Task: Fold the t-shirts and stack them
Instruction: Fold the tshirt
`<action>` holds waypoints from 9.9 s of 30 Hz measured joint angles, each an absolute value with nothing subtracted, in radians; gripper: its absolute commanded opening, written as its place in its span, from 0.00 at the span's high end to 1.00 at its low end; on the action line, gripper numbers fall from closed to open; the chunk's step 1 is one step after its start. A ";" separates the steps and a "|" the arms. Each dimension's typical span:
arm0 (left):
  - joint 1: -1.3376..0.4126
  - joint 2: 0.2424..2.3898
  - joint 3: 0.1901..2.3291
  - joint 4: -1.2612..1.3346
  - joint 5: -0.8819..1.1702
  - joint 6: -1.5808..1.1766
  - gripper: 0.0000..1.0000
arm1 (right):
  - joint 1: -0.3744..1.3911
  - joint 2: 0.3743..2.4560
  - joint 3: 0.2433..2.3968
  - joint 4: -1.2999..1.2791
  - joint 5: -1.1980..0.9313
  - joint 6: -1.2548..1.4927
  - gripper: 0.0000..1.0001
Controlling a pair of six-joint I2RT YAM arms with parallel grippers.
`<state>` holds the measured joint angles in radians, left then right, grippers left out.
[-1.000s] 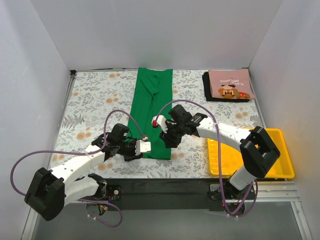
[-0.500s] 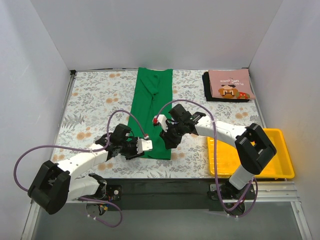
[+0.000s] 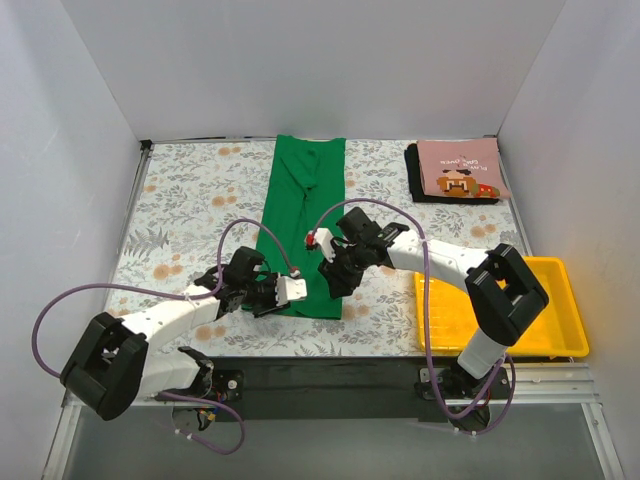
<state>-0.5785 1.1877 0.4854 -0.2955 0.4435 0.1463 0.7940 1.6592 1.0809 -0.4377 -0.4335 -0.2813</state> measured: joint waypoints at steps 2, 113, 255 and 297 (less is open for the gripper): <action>-0.578 1.195 0.485 -0.291 0.443 0.150 0.76 | 0.791 1.662 1.083 -0.437 -0.434 -0.278 0.56; -0.239 1.143 0.477 -0.640 0.747 0.694 0.51 | 1.062 1.514 0.793 -0.268 -0.152 -0.745 0.39; -0.223 1.677 1.119 -0.367 0.688 0.222 1.00 | 0.623 1.877 1.444 -0.471 -0.263 -0.947 0.99; -0.175 1.792 1.518 -0.781 0.830 0.257 1.00 | 0.549 1.932 1.814 -0.886 -0.426 -1.125 0.99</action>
